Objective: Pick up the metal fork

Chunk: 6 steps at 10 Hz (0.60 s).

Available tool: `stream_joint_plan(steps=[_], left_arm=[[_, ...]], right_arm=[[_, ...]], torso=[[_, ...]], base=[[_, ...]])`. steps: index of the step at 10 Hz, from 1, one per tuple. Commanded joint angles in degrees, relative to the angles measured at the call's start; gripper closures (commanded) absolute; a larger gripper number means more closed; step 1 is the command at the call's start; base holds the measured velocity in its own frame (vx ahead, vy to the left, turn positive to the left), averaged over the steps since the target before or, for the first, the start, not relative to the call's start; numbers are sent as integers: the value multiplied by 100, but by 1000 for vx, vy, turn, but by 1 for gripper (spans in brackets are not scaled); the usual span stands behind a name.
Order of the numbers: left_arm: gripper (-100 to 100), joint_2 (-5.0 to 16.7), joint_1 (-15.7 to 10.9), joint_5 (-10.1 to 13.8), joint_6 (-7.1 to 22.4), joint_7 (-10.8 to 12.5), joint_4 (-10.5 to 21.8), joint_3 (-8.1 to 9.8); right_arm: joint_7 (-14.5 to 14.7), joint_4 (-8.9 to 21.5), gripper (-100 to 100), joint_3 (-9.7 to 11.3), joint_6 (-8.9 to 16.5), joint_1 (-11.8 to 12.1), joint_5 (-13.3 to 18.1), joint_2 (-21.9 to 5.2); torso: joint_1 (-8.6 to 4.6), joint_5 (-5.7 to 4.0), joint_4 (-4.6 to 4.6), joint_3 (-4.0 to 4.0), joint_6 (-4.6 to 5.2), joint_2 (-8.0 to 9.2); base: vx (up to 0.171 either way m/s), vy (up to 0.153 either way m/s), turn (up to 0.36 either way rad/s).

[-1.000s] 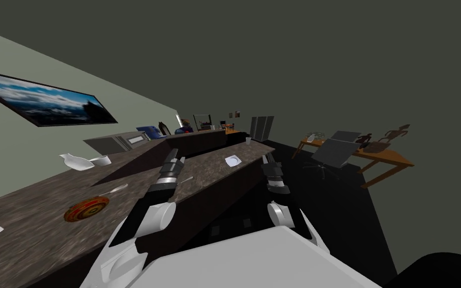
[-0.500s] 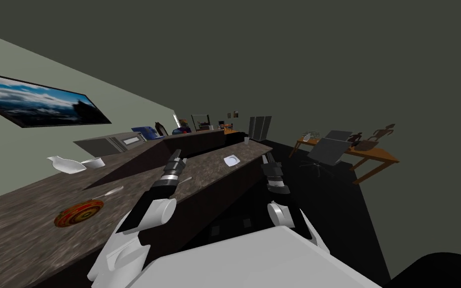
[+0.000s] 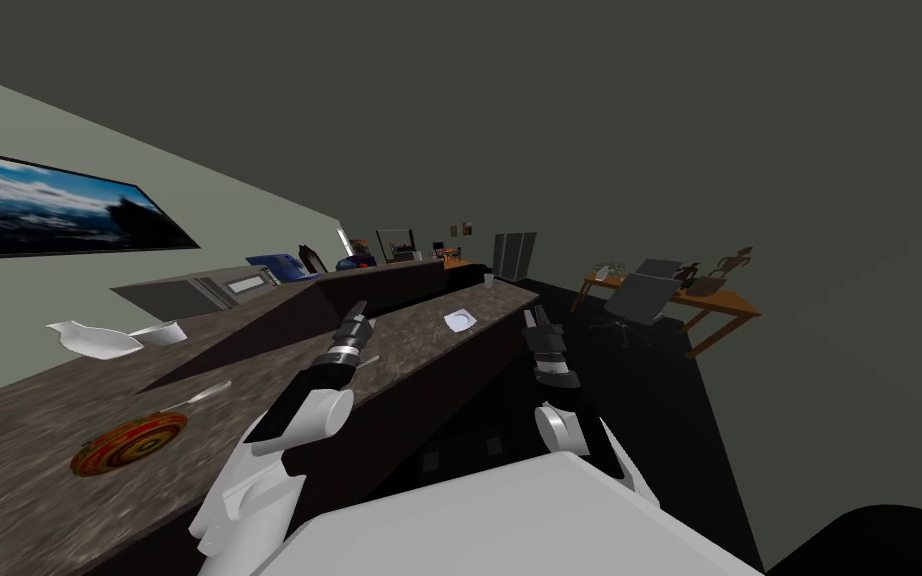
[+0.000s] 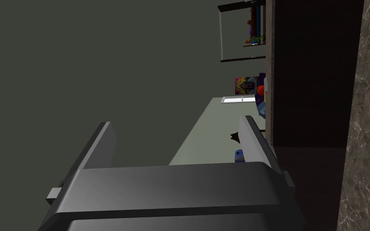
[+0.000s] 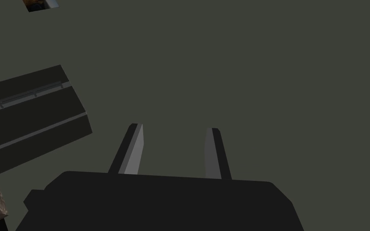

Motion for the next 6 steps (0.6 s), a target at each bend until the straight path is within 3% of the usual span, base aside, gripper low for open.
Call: stream_joint_plan(steps=[1,2,6], left_arm=[[-100,-22,-26,-13,267,-4,8,-4],[-100,-14,-183,17,426,29,112,67],[-100,-7,-338,41,1078,64,223,143]], right_arm=[[0,0,0,0,0,0,0,0],[0,0,0,0,0,0,0,0],[0,0,0,0,0,0,0,0]], torso=[[0,0,0,0,0,0],[-2,0,0,-1,0,-2],[2,0,0,-1,2,-1]], base=[[-9,5,14],[-14,7,-120],[-15,14,-67]])
